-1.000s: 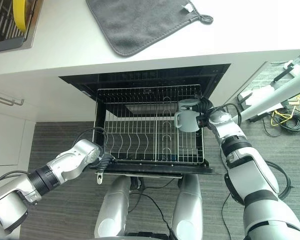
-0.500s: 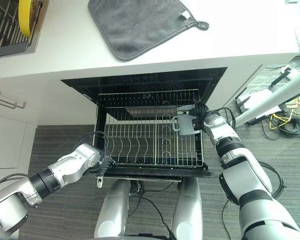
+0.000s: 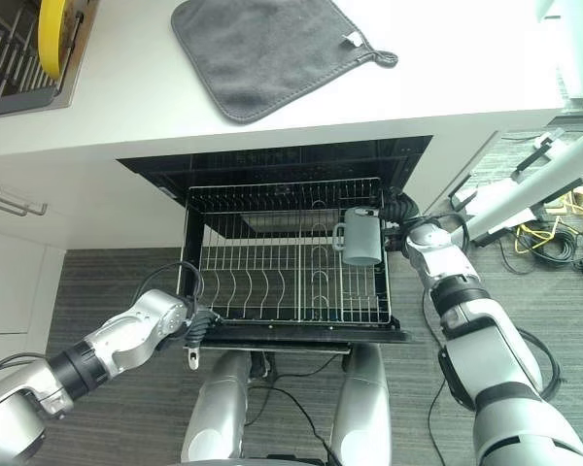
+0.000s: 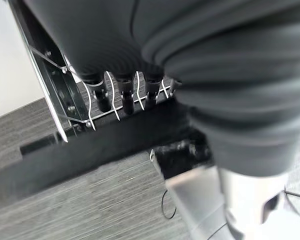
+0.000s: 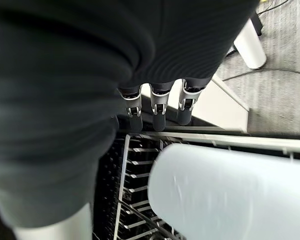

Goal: Place the dishes in the dishwasher.

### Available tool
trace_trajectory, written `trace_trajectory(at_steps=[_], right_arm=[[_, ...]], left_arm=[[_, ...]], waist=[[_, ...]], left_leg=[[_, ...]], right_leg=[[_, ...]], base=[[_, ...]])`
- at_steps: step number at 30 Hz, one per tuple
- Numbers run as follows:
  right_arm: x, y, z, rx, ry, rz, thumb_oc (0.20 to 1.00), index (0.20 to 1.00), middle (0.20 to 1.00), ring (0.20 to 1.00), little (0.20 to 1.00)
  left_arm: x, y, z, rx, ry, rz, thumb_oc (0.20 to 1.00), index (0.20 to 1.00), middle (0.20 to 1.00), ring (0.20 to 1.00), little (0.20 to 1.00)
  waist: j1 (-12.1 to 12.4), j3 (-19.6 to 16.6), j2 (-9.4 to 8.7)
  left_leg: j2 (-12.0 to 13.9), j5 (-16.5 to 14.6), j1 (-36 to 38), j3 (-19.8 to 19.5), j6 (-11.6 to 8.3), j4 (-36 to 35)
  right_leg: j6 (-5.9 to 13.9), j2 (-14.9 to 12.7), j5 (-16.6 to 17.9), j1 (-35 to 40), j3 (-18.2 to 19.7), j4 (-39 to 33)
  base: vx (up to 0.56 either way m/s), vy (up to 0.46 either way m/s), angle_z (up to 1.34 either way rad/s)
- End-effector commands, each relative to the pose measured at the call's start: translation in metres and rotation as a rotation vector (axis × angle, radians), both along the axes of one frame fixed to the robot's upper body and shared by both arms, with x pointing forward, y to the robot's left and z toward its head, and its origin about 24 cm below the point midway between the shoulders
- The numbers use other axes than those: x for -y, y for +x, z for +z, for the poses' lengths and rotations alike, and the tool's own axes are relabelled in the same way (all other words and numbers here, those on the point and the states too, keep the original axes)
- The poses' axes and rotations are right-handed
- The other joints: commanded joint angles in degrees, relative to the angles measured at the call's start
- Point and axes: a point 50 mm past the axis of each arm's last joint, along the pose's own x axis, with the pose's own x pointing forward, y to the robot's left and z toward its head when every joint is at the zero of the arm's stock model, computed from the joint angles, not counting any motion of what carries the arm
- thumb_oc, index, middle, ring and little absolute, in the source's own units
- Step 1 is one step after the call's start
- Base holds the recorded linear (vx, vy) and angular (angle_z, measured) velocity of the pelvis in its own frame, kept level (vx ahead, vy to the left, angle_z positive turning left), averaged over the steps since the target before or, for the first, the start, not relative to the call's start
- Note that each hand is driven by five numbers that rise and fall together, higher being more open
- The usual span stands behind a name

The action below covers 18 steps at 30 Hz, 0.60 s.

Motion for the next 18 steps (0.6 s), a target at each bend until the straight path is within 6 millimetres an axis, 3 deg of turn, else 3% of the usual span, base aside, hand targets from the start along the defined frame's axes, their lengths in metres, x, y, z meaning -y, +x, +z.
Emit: trace_trajectory(at_steps=[1, 4, 5, 9, 10, 15, 18], right_arm=[[0.005, -0.023, 0.002, 0.183, 0.278, 0.004, 1.000, 1.000, 1.000, 1.000, 1.000], [0.004, -0.042, -0.010, 0.210, 0.304, 0.019, 1.000, 1.000, 1.000, 1.000, 1.000], [0.005, -0.059, -0.018, 0.228, 0.337, 0.029, 1.000, 1.000, 1.000, 1.000, 1.000], [0.009, -0.086, -0.029, 0.259, 0.429, 0.028, 1.000, 1.000, 1.000, 1.000, 1.000], [0.014, -0.099, -0.035, 0.267, 0.460, 0.015, 1.000, 1.000, 1.000, 1.000, 1.000], [0.026, -0.120, -0.040, 0.310, 0.465, -0.068, 1.000, 1.000, 1.000, 1.000, 1.000], [0.029, -0.130, -0.033, 0.376, 0.484, -0.097, 1.000, 1.000, 1.000, 1.000, 1.000]], left_arm=[[0.003, -0.032, 0.001, 0.066, -0.345, 0.051, 1.000, 1.000, 1.000, 1.000, 1.000], [-0.002, -0.035, 0.016, 0.120, -0.533, 0.154, 1.000, 1.000, 1.000, 1.000, 1.000], [-0.002, -0.037, 0.030, 0.159, -0.684, 0.173, 1.000, 1.000, 1.000, 1.000, 1.000], [-0.013, -0.034, 0.072, 0.283, -0.968, 0.215, 1.000, 1.000, 1.000, 1.000, 1.000], [-0.019, -0.031, 0.093, 0.346, -1.104, 0.222, 1.000, 1.000, 1.000, 1.000, 1.000], [-0.033, -0.031, 0.130, 0.505, -1.421, 0.207, 1.000, 1.000, 1.000, 1.000, 1.000], [-0.038, -0.039, 0.141, 0.608, -1.599, 0.193, 1.000, 1.000, 1.000, 1.000, 1.000]], waist=[[-0.50, 1.41, -1.34], [-0.95, 1.02, -1.45], [-1.13, 0.75, -1.46], [-1.79, -0.35, -1.98], [-1.92, -1.08, -2.34], [-1.98, -3.51, -3.46], [-1.46, -5.80, -4.16]], left_leg=[[-0.08, 3.20, 2.26, -1.21, 1.18, -6.34], [0.11, 3.71, 3.76, -0.80, 1.15, -7.63], [0.34, 4.18, 4.91, -0.40, 1.13, -8.70], [0.66, 5.55, 7.73, 0.36, 0.71, -11.85], [0.73, 6.18, 9.39, 0.65, 0.45, -13.80], [1.15, 8.07, 14.01, 1.21, -0.65, -19.79], [1.20, 10.10, 18.07, 1.10, -1.59, -25.72]], right_leg=[[-2.30, 2.55, -0.52, 4.87, -2.00, -5.21], [-2.27, 3.03, -0.10, 6.71, -2.17, -6.89], [-2.27, 3.34, 0.28, 8.31, -2.45, -8.48], [-2.24, 4.25, 0.91, 11.99, -2.82, -12.13], [-2.22, 4.83, 1.20, 13.95, -2.99, -14.33], [-2.36, 6.81, 1.63, 19.48, -3.45, -20.81], [-2.61, 8.37, 1.99, 24.01, -4.23, -25.74]], base=[[0.07, -0.044, -0.05], [0.07, -0.048, -0.07], [0.08, -0.068, -0.07], [0.06, -0.085, 0.01], [0.07, -0.109, 0.03], [0.05, -0.115, -0.01], [0.09, -0.185, 0.03]])
